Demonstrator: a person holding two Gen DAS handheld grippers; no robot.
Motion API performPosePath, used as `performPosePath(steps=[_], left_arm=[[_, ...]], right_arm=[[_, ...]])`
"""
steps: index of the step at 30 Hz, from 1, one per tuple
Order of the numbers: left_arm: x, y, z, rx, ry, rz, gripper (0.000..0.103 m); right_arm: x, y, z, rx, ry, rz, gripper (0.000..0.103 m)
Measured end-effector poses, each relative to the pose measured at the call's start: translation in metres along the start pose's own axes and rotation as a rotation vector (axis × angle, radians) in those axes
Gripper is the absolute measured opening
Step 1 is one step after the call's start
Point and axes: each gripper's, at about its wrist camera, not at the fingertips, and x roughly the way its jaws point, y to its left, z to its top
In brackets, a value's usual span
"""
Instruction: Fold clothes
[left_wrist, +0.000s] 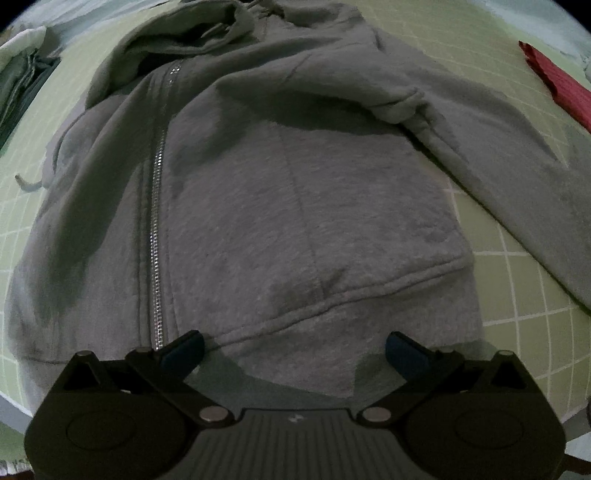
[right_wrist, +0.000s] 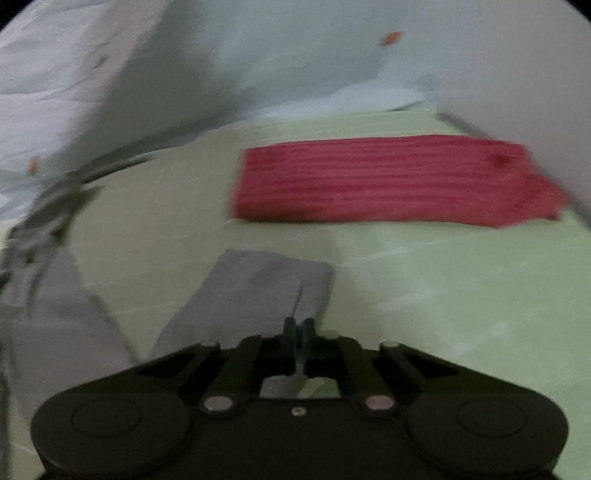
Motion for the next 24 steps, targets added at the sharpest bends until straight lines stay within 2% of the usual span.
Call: performPosePath(steps=[5,8,11,15,18,19,20,22,24], left_arm=[[0.0,0.001,-0.001,-0.036,0.001,0.0,0.103],[0.0,0.002,-0.003,-0.062,-0.003,-0.001,0.103],[0.001,0.006,-0.004,-0.111,0.008,-0.012,0.103],[0.001,0.005,-0.002,-0.108,0.015,-0.01,0.103],[0.001,0.004,0.0,-0.115,0.019,-0.007,0.103],[0.001,0.003,0.0,-0.121,0.02,-0.005,0.103],[0.001,0.003,0.0,-0.127,0.022,-0.002,0.103],[0.0,0.001,0.0,-0.137,0.023,0.007,0.103],[-0.001,-0.003,0.001,-0.124,0.015,0.014,0.103]], right_arm=[[-0.032,-0.059,-0.021,0.031,-0.003,-0.206,0.002],[-0.048,-0.088,-0.034,0.056,0.018,-0.278,0.002],[-0.057,-0.106,-0.044,0.098,0.036,-0.303,0.002],[-0.066,-0.115,-0.051,0.118,0.045,-0.333,0.001],[-0.072,-0.122,-0.05,0.201,-0.002,-0.285,0.003],[-0.074,-0.123,-0.048,0.227,-0.025,-0.274,0.011],[-0.072,-0.124,-0.045,0.246,-0.043,-0.265,0.03],[-0.065,-0.125,-0.038,0.274,-0.081,-0.245,0.053],[-0.054,-0.127,-0.031,0.27,-0.102,-0.232,0.053]])
